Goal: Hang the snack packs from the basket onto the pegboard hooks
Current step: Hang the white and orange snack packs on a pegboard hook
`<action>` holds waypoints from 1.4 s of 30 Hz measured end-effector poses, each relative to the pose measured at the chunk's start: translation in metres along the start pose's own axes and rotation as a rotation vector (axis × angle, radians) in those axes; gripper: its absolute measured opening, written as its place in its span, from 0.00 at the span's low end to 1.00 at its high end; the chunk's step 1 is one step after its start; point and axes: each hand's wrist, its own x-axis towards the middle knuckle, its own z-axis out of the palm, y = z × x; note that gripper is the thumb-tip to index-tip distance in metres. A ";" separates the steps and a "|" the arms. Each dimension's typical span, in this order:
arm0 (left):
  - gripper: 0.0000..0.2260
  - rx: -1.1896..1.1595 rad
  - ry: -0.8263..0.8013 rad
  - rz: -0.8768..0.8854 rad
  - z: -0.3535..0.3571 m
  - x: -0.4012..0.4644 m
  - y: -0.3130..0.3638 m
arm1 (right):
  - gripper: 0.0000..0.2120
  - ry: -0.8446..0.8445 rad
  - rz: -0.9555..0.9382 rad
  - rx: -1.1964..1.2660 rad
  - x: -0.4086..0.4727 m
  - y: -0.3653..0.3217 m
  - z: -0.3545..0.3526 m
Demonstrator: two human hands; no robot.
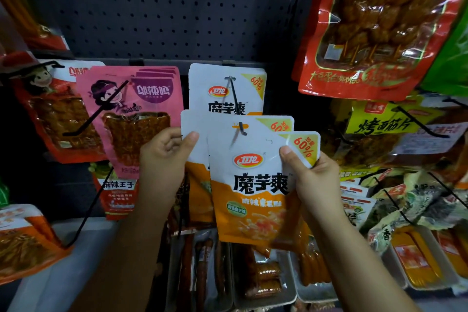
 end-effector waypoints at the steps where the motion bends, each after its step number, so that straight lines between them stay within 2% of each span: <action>1: 0.04 0.044 0.016 0.003 -0.001 0.005 -0.003 | 0.04 0.006 -0.007 -0.010 0.005 0.001 0.002; 3: 0.01 0.136 0.029 0.022 0.001 0.017 -0.005 | 0.05 0.014 -0.014 -0.027 0.016 0.004 0.008; 8: 0.10 0.339 0.085 0.072 0.015 0.053 -0.006 | 0.08 0.055 -0.010 -0.078 0.050 0.011 0.025; 12: 0.11 0.452 0.101 0.105 0.024 0.078 -0.007 | 0.08 0.091 0.004 -0.149 0.080 0.017 0.040; 17: 0.12 0.520 0.083 0.119 0.033 0.105 -0.011 | 0.06 0.155 0.037 -0.230 0.115 0.024 0.056; 20: 0.11 0.567 0.081 0.131 0.039 0.119 -0.013 | 0.15 0.190 0.071 -0.281 0.133 0.027 0.064; 28: 0.12 0.637 0.084 0.162 0.043 0.133 -0.017 | 0.19 0.272 0.116 -0.335 0.149 0.032 0.076; 30: 0.11 0.623 0.082 0.169 0.042 0.129 -0.017 | 0.17 0.268 0.050 -0.363 0.139 0.032 0.072; 32: 0.08 0.573 0.060 0.143 0.042 0.123 -0.018 | 0.10 0.222 -0.003 -0.311 0.125 0.031 0.066; 33: 0.10 0.540 0.040 0.117 0.042 0.119 -0.018 | 0.05 0.183 -0.013 -0.262 0.116 0.029 0.063; 38: 0.26 0.335 -0.191 0.012 0.035 0.093 -0.025 | 0.05 -0.025 -0.006 -0.125 0.065 0.019 0.050; 42: 0.26 0.238 -0.191 -0.007 0.023 0.062 -0.027 | 0.04 -0.076 0.043 -0.033 0.034 0.010 0.036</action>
